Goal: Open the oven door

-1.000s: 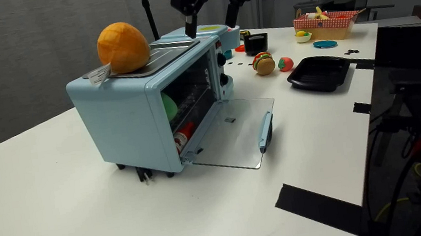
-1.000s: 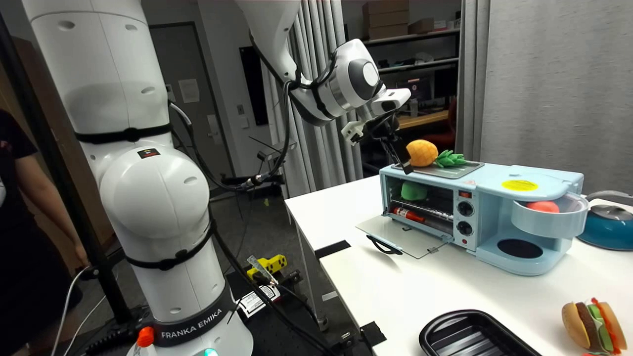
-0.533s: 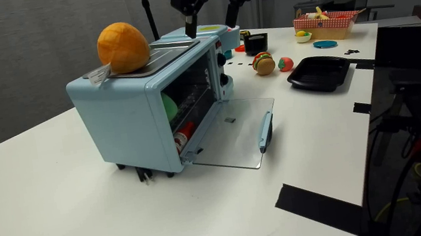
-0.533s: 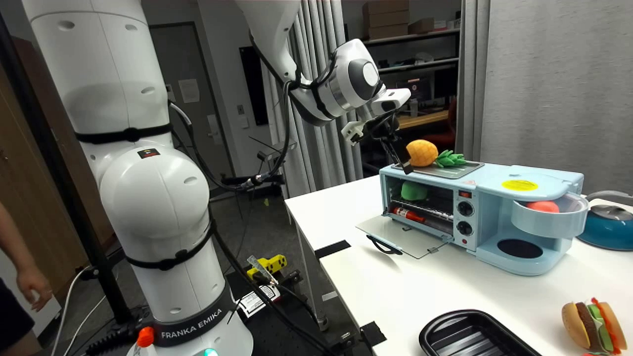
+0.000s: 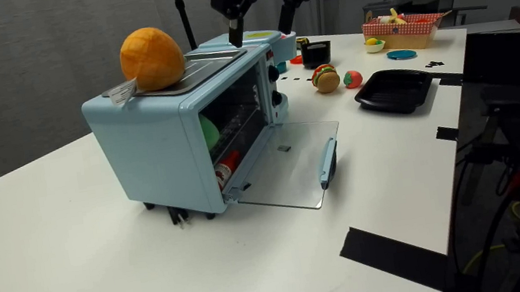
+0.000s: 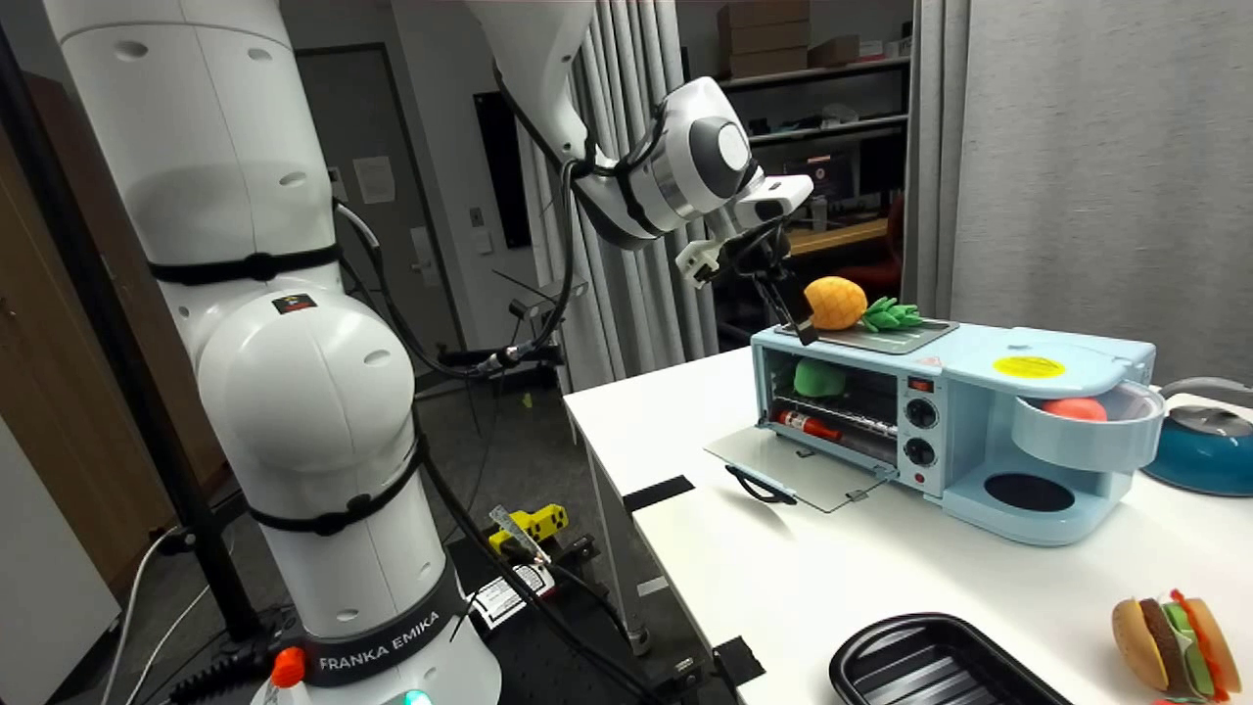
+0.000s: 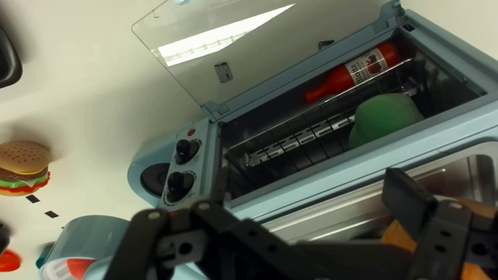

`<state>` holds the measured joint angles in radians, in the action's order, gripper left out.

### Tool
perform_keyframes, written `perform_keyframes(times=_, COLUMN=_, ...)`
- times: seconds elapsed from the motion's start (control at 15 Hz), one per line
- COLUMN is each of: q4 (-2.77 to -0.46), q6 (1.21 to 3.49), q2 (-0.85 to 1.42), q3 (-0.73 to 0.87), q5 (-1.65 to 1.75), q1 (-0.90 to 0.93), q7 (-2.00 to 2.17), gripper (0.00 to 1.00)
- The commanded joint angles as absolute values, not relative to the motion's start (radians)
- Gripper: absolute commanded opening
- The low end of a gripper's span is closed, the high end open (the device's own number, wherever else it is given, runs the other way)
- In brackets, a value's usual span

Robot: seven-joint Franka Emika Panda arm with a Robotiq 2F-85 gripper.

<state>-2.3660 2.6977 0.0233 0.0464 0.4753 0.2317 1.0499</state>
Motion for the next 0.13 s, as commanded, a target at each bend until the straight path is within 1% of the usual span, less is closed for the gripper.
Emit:
perform_keyframes(times=0.0, q4=-2.365, q6=2.696, q2=0.023, q3=0.000, q5=0.474, q1=0.185, q7=1.047, gripper=1.00)
perform_keyframes(times=0.07, q4=-2.365, q6=2.696, q2=0.023, q3=0.000, q5=0.474, q1=0.185, q7=1.047, gripper=1.00)
